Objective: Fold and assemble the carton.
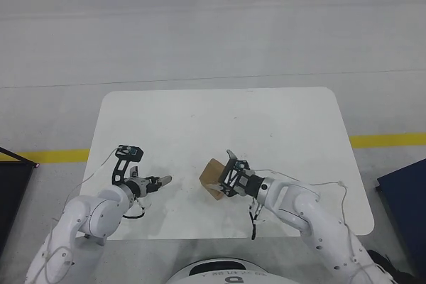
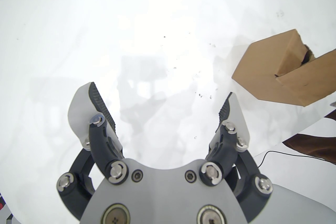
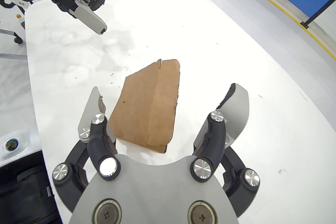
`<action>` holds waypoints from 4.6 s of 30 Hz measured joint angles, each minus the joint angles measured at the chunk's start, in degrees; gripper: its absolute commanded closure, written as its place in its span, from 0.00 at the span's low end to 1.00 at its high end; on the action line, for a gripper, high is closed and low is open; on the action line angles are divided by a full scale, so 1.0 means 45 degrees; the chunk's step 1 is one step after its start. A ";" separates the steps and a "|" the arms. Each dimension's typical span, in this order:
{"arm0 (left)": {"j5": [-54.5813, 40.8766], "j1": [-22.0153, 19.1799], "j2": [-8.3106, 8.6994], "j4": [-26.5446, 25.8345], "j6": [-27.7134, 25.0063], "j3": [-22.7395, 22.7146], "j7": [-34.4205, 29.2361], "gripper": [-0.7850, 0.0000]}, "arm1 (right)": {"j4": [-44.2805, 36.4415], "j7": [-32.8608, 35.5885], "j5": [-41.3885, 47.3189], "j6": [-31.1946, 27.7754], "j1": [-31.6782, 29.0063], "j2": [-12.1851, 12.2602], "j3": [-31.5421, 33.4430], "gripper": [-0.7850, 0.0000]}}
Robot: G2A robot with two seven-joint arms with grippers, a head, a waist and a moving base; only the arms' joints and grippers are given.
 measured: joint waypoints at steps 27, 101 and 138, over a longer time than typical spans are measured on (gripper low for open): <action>-0.4227 -0.1256 -0.0289 -0.1903 0.1317 0.1040 -0.0864 0.00 | -0.0019 -0.3724 0.2101 0.1603 -0.2410 0.0348 0.3942 0.00; -0.3482 -0.1378 -0.0380 -0.2519 0.6600 0.3905 -0.0244 0.33 | 0.3164 -0.5396 -0.0902 0.1781 -0.1636 -0.0098 0.1144 0.00; -0.3733 -0.2321 -0.0428 -0.2415 0.7038 0.4282 -0.0075 0.00 | 0.2978 -0.6085 -0.0507 -0.0053 -0.2188 0.0184 0.2622 0.00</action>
